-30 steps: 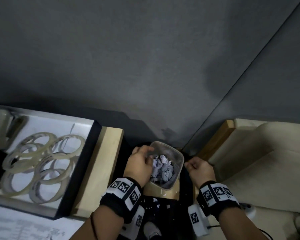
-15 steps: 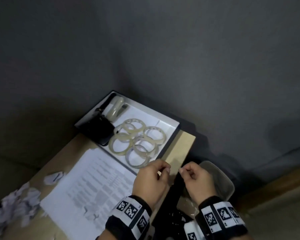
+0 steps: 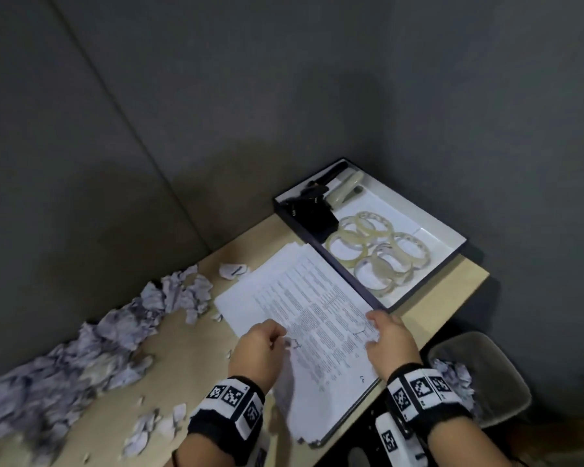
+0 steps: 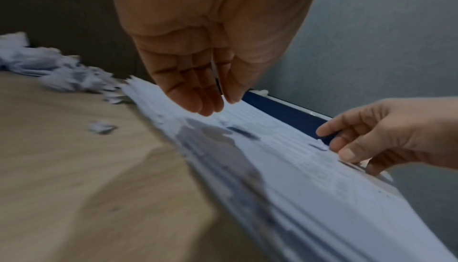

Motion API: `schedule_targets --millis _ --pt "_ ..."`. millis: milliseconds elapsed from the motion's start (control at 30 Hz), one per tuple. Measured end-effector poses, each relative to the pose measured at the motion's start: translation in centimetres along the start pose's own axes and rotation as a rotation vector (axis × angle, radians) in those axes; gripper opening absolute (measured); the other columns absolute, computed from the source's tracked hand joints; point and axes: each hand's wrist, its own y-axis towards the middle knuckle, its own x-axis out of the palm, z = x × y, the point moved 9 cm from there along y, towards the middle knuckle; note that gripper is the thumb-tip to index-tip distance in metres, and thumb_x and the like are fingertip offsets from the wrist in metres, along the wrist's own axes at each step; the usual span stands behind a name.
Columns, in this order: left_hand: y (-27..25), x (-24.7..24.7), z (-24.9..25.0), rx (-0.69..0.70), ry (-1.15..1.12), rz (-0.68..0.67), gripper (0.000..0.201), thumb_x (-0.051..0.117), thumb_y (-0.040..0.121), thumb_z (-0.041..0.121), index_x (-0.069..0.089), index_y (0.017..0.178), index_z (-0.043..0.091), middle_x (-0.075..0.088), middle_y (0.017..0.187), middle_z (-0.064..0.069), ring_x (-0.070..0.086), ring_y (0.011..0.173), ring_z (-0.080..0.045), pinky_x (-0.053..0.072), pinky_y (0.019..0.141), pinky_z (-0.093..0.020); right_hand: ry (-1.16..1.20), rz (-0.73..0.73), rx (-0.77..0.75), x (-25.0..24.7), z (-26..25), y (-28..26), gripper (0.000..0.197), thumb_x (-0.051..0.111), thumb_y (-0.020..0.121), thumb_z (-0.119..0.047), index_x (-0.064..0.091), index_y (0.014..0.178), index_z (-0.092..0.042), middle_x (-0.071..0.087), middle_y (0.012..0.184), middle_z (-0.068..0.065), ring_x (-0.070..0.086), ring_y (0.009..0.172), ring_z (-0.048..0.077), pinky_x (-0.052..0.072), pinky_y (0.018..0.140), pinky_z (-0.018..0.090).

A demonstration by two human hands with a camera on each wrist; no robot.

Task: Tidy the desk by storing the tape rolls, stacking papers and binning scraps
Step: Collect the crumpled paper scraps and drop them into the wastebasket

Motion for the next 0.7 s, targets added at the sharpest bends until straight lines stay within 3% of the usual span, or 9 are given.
schedule_targets --millis 133,200,300,400,500,600,700 --pt "-1.0 -1.9 -4.4 -0.046 -0.003 0.026 0.006 0.060 0.086 0.023 0.061 0.084 0.029 0.064 0.087 0.011 0.061 0.074 -0.007 0.051 0.070 -0.027 -0.136 -0.047 -0.029 1.3 -2.5 0.3 0.055 0.057 0.089 -0.009 0.042 0.140 -0.021 0.040 0.137 0.007 0.055 0.113 0.024 0.046 0.092 0.028" --pt "-1.4 -2.8 -6.1 -0.067 -0.010 0.045 0.008 0.058 0.087 0.020 0.061 0.085 0.028 0.064 0.090 0.009 0.061 0.074 -0.006 0.049 0.068 -0.024 -0.166 -0.056 -0.069 2.1 -4.0 0.4 0.046 0.056 0.090 -0.010 0.049 0.134 -0.018 0.043 0.132 0.008 0.056 0.108 0.024 0.048 0.091 0.029" --pt "-1.6 -3.8 -8.6 -0.104 -0.057 0.060 0.010 0.056 0.089 0.014 0.061 0.091 0.022 0.063 0.094 0.006 0.059 0.070 0.005 0.043 0.058 -0.008 -0.172 -0.099 -0.120 4.3 -6.5 0.4 0.040 0.057 0.090 -0.011 0.053 0.129 -0.016 0.046 0.128 0.008 0.059 0.104 0.024 0.049 0.091 0.032" --pt "-2.0 -4.9 -10.6 -0.125 -0.047 0.080 0.008 0.062 0.087 0.018 0.063 0.093 0.023 0.062 0.094 0.006 0.057 0.071 -0.003 0.042 0.062 -0.014 -0.150 -0.192 -0.204 7.4 -9.6 -0.7 0.051 0.063 0.088 -0.022 0.047 0.136 -0.021 0.044 0.129 0.005 0.054 0.111 0.022 0.046 0.095 0.028" --pt "-3.2 -6.5 -13.1 -0.158 -0.047 0.105 0.010 0.062 0.087 0.018 0.063 0.095 0.023 0.061 0.093 0.007 0.055 0.067 0.002 0.036 0.056 -0.007 -0.216 -0.293 -0.285 11.0 -12.5 -1.8 0.056 0.065 0.086 -0.027 0.044 0.138 -0.024 0.043 0.125 0.005 0.049 0.114 0.022 0.043 0.097 0.029" --pt "-4.2 -8.0 -15.0 -0.180 -0.038 0.140 0.010 0.062 0.085 0.018 0.065 0.093 0.023 0.064 0.096 0.003 0.061 0.072 -0.012 0.045 0.065 -0.021 -0.273 -0.221 -0.325 11.5 -14.1 -1.9 0.049 0.060 0.090 -0.026 0.046 0.137 -0.025 0.043 0.123 0.005 0.046 0.113 0.022 0.046 0.093 0.031" --pt "-5.3 -9.4 -17.8 -0.237 -0.038 0.145 0.011 0.061 0.085 0.019 0.065 0.092 0.025 0.066 0.096 0.003 0.064 0.078 -0.017 0.047 0.069 -0.024 -0.391 -0.005 -0.238 9.3 -13.7 -1.2 0.063 0.061 0.084 -0.047 0.036 0.140 -0.029 0.034 0.137 0.007 0.034 0.123 0.026 0.045 0.094 0.040"
